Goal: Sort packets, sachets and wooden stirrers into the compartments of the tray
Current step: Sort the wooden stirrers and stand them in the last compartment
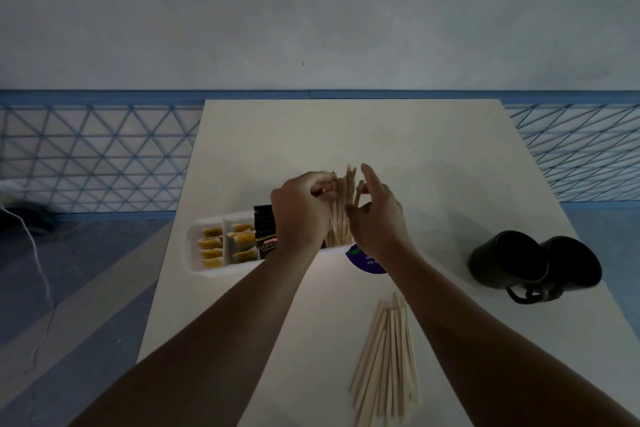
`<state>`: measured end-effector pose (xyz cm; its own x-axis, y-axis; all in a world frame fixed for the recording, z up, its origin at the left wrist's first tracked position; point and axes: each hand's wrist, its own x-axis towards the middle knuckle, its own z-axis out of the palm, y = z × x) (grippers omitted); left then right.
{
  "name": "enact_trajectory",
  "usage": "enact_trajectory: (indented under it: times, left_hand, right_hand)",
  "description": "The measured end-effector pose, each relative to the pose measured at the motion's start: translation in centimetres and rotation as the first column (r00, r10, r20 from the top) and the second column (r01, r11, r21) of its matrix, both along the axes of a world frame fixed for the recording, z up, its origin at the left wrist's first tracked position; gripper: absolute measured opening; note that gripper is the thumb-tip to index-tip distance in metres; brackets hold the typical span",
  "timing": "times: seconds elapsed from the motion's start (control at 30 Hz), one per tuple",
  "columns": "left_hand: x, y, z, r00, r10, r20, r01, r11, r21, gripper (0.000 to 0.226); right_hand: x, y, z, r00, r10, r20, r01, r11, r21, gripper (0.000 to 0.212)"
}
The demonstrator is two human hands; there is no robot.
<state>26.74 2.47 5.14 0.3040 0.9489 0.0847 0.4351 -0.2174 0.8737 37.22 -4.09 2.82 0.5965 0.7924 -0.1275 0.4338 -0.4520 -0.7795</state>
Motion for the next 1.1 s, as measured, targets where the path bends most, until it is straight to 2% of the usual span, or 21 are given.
enact_trajectory:
  times: [0.07, 0.2, 0.37, 0.47, 0.57, 0.8, 0.93, 1.0, 1.1]
  left_hand:
    - [0.1, 0.3, 0.1, 1.0, 0.0, 0.016, 0.0, 1.0, -0.02, 0.02]
    - [0.4, 0.8, 0.0, 1.0, -0.001, 0.027, 0.002, 0.999, -0.041, 0.015]
    - [0.6, 1.4, 0.0, 0.999, -0.027, -0.034, 0.028, 0.999, 0.028, 0.033]
    - [0.7, 2.1, 0.0, 0.987, -0.099, -0.13, 0.108, 0.992, 0.062, 0.048]
    - [1.1, 2.7, 0.2, 0.967, -0.165, -0.194, 0.179, 0.982, 0.054, 0.053]
    - [1.7, 3.4, 0.9, 0.94, -0.234, -0.249, 0.242, 0.97, 0.005, 0.025]
    - [1.1, 3.6, 1.0, 0.931, -0.243, -0.273, 0.255, 0.967, 0.011, 0.025]
    - [0.7, 3.8, 1.3, 0.929, -0.221, -0.297, 0.236, 0.972, 0.016, 0.038]
    - [0.1, 4.3, 1.7, 0.91, -0.213, -0.356, 0.215, 0.976, -0.033, 0.064]
  right_hand:
    - [0.0, 0.2, 0.2, 0.999, 0.05, 0.01, -0.05, 0.999, 0.014, 0.072]
    - [0.2, 0.3, 0.5, 0.995, 0.099, -0.005, -0.099, 0.994, 0.041, 0.065]
    - [0.6, 0.1, 0.6, 0.997, 0.075, -0.028, -0.075, 0.997, -0.003, 0.074]
    - [0.5, -0.1, 0.6, 0.996, 0.088, -0.028, -0.088, 0.996, -0.012, 0.062]
    - [0.4, -0.4, 0.8, 0.989, 0.146, -0.022, -0.146, 0.989, -0.012, 0.043]
    - [0.0, -0.1, 0.2, 0.984, 0.18, 0.012, -0.179, 0.983, -0.026, 0.04]
    - [0.2, -0.1, -0.8, 0.98, 0.197, 0.039, -0.195, 0.979, -0.059, 0.026]
    - [0.2, -0.2, -1.0, 0.979, 0.2, 0.047, -0.196, 0.978, -0.068, 0.034]
    - [0.2, -0.1, -0.8, 0.979, 0.202, 0.024, -0.199, 0.977, -0.07, 0.066]
